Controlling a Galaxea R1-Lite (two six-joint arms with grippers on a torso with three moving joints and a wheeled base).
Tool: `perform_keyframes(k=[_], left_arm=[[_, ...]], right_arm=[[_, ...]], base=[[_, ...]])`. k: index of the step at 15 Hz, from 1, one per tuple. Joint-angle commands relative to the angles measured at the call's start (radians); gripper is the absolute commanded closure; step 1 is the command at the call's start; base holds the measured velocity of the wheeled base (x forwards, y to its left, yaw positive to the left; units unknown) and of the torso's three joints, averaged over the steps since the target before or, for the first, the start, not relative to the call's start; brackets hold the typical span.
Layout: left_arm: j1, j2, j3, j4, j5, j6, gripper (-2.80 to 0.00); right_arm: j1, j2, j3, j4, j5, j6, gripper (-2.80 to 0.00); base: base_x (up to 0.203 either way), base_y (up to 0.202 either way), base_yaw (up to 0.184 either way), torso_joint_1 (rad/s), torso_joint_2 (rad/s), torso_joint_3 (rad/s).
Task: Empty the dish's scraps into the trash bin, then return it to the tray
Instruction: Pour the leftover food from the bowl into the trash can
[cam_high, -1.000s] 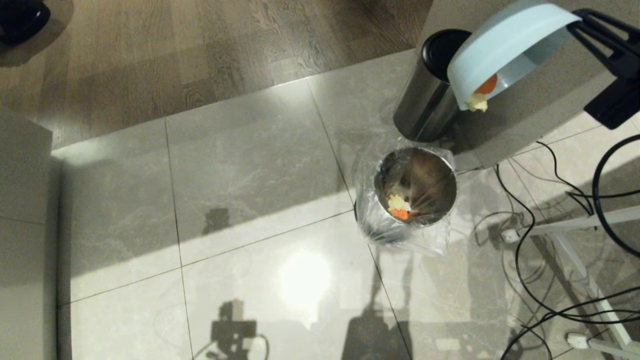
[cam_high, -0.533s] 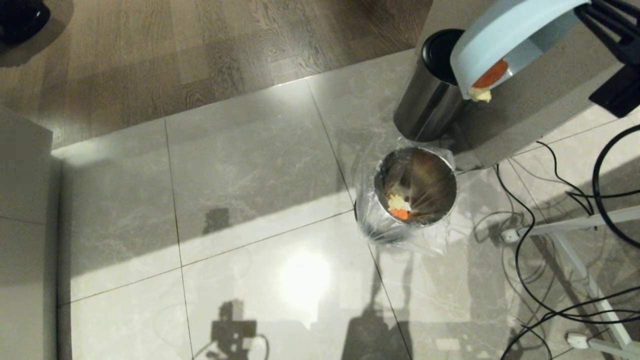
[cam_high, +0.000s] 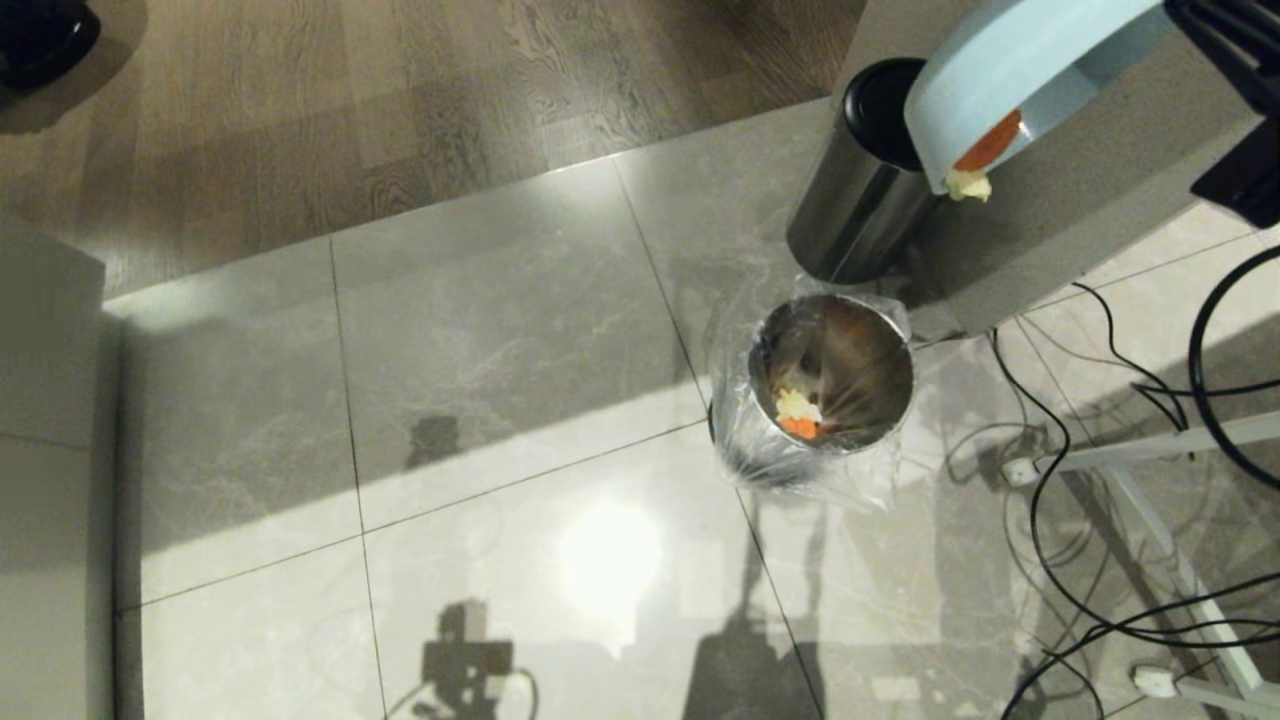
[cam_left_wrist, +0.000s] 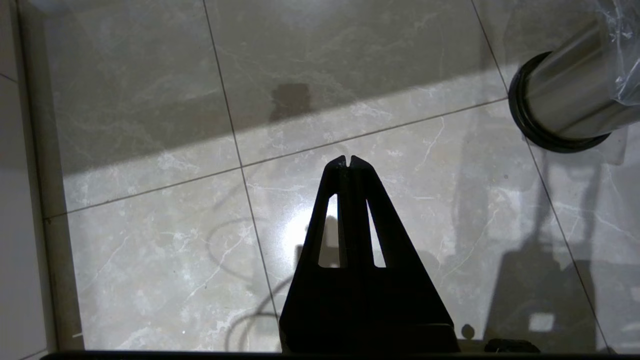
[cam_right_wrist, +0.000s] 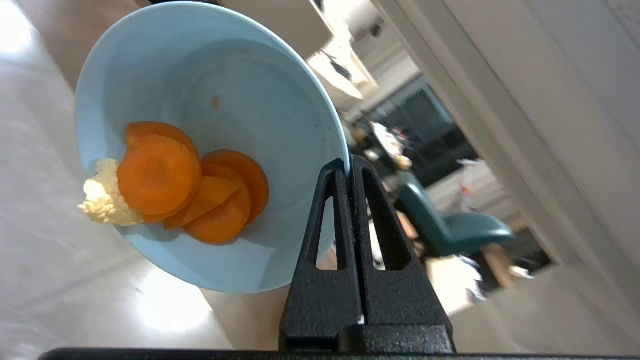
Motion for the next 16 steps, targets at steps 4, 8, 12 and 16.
perform_keyframes(k=[4, 8, 12, 16], left_arm=[[0.001, 0.001, 0.0, 0.0, 0.0, -0.001, 0.0], [-0.001, 0.001, 0.0, 0.0, 0.0, -0.001, 0.0], [0.001, 0.001, 0.0, 0.0, 0.0, -0.001, 0.0], [0.0, 0.0, 0.0, 0.0, 0.0, -0.001, 0.0]], right_arm=[[0.001, -0.015, 0.001, -0.047, 0.026, 0.05, 0.0], [0.001, -0.016, -0.007, -0.048, 0.049, 0.068, 0.0], [-0.006, -0.008, -0.007, -0.048, 0.048, 0.141, 0.0], [-0.006, 0.032, -0.097, -0.048, 0.048, 0.204, 0.0]], base=[[0.0, 0.0, 0.0, 0.0, 0.0, 0.0], [0.0, 0.0, 0.0, 0.0, 0.0, 0.0], [0.0, 0.0, 0.0, 0.0, 0.0, 0.0], [0.0, 0.0, 0.0, 0.0, 0.0, 0.0]])
